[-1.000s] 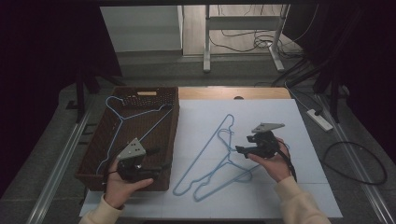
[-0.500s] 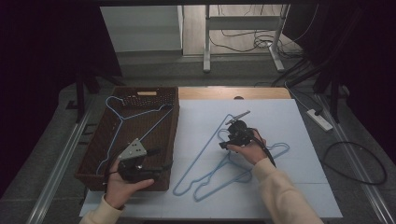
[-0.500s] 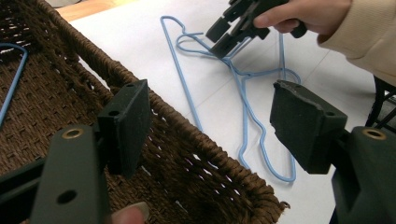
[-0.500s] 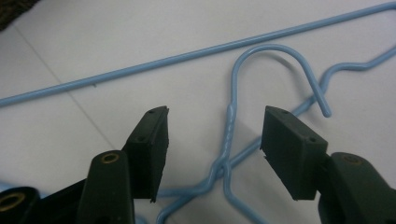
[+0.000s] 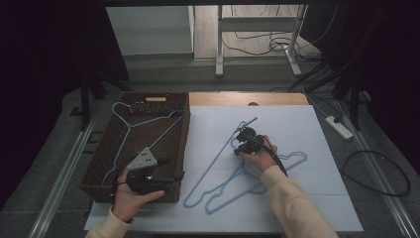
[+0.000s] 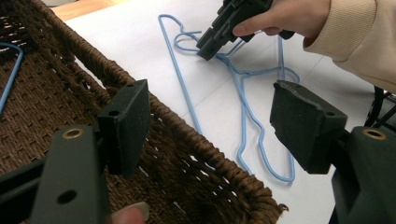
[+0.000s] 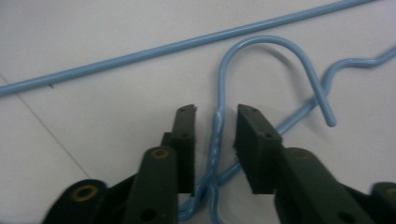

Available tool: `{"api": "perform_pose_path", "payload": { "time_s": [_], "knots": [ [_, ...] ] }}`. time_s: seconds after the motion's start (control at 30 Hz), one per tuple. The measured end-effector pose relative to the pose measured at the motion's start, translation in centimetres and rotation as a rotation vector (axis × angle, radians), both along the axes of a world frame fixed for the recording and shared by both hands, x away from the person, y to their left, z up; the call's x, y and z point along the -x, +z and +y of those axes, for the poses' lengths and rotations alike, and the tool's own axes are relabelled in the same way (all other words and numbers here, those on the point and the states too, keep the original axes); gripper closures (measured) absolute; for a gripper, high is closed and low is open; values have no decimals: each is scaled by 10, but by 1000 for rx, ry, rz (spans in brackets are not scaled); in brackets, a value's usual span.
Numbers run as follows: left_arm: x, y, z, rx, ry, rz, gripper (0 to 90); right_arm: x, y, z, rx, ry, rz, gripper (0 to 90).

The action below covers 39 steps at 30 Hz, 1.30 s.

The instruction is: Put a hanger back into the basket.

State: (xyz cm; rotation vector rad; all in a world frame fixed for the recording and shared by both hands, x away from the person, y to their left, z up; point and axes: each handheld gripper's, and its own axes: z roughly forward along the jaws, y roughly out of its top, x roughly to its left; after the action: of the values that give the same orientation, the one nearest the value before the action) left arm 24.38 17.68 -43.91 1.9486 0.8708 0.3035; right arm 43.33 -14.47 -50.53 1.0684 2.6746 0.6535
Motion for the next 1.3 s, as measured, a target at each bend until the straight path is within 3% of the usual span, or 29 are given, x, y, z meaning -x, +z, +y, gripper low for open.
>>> {"api": "perform_pose_path", "payload": {
  "time_s": [0.1, 0.23, 0.33, 0.53, 0.9, 1.1, 1.3],
  "knots": [
    [1, 1, -1, 0, -2, -5, 296, 1, 0, 2, 7, -1, 5, 837],
    [1, 2, -2, -1, -5, -7, 296, 2, 1, 2, -6, -23, 18, 857],
    [1, 1, -2, -1, -6, -6, 296, 4, 3, 0, -7, -35, 2, 858],
    [1, 2, -2, 0, -6, -6, 296, 14, 21, -12, -97, -54, -53, 863],
    [1, 3, -9, -4, -13, 4, 295, 57, 58, -36, -245, -28, -177, 865],
    [1, 3, -14, -5, -12, 8, 295, 74, 67, -49, -303, -21, -214, 866],
    [-1, 4, -20, -12, -26, 15, 291, 83, 69, -59, -325, -13, -245, 866]
  ]
}}
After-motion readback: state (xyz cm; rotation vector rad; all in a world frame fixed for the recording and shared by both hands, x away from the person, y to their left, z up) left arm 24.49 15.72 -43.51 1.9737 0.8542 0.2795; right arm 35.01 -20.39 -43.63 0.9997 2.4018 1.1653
